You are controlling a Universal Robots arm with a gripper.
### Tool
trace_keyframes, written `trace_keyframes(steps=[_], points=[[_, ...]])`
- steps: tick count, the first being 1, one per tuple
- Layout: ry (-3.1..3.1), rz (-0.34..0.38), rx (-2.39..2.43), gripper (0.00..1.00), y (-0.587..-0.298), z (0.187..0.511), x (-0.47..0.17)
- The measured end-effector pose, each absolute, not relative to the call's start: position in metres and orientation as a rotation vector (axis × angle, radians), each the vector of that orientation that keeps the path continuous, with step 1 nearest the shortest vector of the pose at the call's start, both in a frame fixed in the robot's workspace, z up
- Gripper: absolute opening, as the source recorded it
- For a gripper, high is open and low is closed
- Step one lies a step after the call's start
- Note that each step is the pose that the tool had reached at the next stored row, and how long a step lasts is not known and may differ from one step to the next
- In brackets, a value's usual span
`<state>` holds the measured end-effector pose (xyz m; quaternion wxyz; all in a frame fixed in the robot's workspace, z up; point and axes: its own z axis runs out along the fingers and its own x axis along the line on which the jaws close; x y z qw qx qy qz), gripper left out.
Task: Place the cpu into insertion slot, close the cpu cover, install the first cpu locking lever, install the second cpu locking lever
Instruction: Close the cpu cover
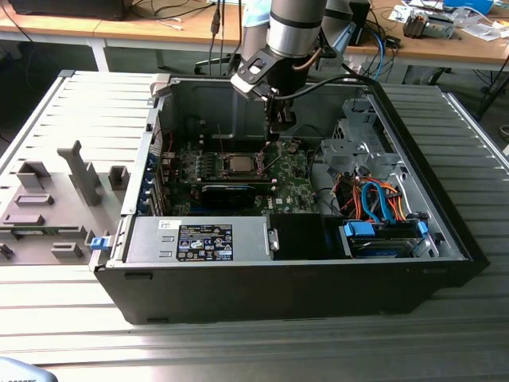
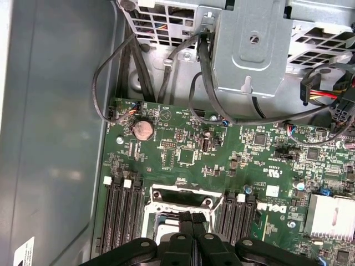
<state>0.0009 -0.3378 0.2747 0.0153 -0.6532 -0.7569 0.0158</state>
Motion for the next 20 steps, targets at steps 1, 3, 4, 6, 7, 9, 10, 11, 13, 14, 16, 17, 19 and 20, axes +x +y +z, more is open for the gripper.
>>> trace_keyframes(steps=[1,3,4,6,7,9,10,11,13,14,16,17,19,20], points=[[-2.355,0.049,-2.032,0.11,-0.3378,0.2746,0.0018],[-2.355,0.049,-2.032,0.11,-0.3378,0.2745,0.0027],[-2.355,0.049,-2.032,0.11,-0.3378,0.2744,0.0034],[-2.355,0.049,-2.032,0.11,-0.3378,0.2741,0.0056],[-2.355,0.049,-2.032,0.11,-0.3378,0.2740,0.0060],[-2.355,0.049,-2.032,0.11,-0.3378,0.2738,0.0071],[-2.355,0.049,-2.032,0.11,-0.3378,0.2737,0.0079],[-2.355,0.049,-2.032,0.11,-0.3378,0.2736,0.0082],[-2.355,0.049,-2.032,0.11,-0.3378,0.2734,0.0094],[-2.355,0.049,-2.032,0.11,-0.3378,0.2734,0.0096],[-2.355,0.049,-2.032,0.11,-0.3378,0.2732,0.0102],[-2.355,0.049,-2.032,0.11,-0.3378,0.2732,0.0105],[-2.355,0.049,-2.032,0.11,-0.3378,0.2730,0.0111],[-2.355,0.049,-2.032,0.11,-0.3378,0.2730,0.0113]])
